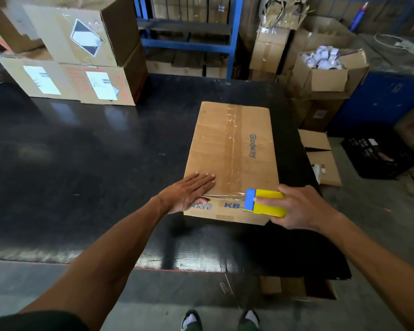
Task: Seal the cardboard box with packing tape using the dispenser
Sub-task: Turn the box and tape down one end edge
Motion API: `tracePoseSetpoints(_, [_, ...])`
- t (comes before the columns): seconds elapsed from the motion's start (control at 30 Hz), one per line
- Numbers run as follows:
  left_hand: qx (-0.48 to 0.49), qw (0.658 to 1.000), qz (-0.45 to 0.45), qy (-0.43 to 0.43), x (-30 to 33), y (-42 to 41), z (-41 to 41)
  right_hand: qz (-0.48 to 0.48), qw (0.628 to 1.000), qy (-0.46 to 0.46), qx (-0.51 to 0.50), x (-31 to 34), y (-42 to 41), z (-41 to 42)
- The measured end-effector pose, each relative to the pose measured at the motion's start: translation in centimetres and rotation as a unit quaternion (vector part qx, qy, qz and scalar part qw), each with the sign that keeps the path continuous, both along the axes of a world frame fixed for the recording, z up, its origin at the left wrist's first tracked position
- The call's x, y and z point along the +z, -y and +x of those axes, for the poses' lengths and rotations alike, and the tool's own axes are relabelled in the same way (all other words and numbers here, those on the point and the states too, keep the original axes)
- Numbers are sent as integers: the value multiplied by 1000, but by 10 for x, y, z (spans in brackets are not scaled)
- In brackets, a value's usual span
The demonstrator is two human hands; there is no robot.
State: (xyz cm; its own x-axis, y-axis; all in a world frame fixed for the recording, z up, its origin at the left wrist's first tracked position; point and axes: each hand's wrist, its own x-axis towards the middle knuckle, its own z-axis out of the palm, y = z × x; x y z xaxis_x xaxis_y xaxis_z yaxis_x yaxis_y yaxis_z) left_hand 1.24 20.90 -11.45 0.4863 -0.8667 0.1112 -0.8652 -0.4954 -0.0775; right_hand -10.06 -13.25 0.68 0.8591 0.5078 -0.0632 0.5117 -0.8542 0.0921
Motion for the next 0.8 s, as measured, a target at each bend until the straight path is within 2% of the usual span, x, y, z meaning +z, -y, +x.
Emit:
tracePoseSetpoints(0.2, [0,1000,23,-9,7,1,-1,34,999,7,-3,-6,30,-1])
tracePoseSetpoints(0.3, [-20,999,47,13,17,7,-6,44,999,19,11,-6,30,-3])
tracePoseSetpoints(0.47, [-79,996,29,34,23,66,-14,63,998,15,14,-5,30,-2])
tracePoseSetpoints(0.6, [-41,998,27,25,10,89,-12,66,998,9,17,-4,30,0])
tracePoseSetpoints(0.8, [-43,999,27,2,10,90,-9,62,998,-3,14,-2,31,2])
